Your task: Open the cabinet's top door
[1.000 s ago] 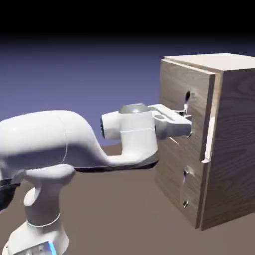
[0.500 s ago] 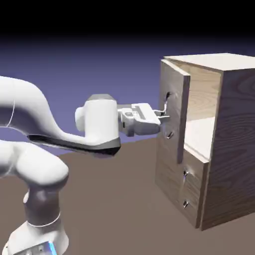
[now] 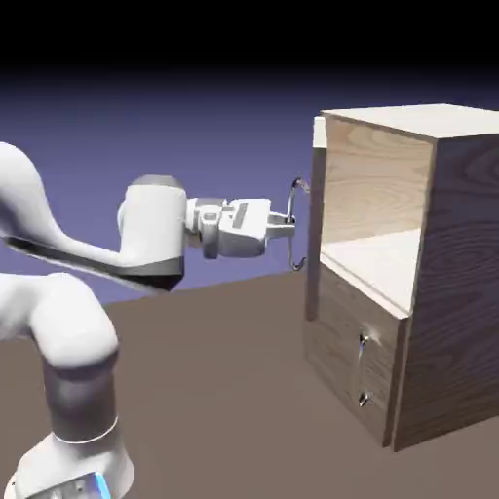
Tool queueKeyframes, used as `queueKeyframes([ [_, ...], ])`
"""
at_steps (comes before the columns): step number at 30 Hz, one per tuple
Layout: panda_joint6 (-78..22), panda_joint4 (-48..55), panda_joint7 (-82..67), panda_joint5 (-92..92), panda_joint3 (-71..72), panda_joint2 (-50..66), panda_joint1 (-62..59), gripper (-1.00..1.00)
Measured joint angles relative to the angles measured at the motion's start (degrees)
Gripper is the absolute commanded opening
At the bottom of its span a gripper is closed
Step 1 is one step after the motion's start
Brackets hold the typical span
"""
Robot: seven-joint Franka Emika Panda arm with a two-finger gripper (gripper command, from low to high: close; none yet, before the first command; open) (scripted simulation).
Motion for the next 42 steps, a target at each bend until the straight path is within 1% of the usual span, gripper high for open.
queueKeyframes([
  [6, -7.1, -1.8, -5.0, 14.9, 9.2, -2.9, 1.9, -1.0],
  [11, -15.2, -1.5, -7.7, 27.4, 17.8, -2.9, 4.6, -1.0],
  [16, -25.1, 1.4, -8.5, 39.8, 27.7, 0.4, 6.6, -1.0],
  [21, -36.2, 7.5, -7.6, 51.1, 38.1, 6.8, 5.4, -1.0],
  [26, -47.6, 16.4, -5.8, 59.9, 48.5, 14.7, 0.1, -1.0],
  [31, -58.5, 26.6, -3.5, 66.1, 58.8, 22.3, -8.6, -1.0],
  [39, -71.7, 40.7, -0.3, 71.5, 74.5, 30.2, -24.9, -1.0],
  [42, -77.0, 44.4, 2.8, 71.0, 78.1, 35.7, -27.6, -1.0],
])
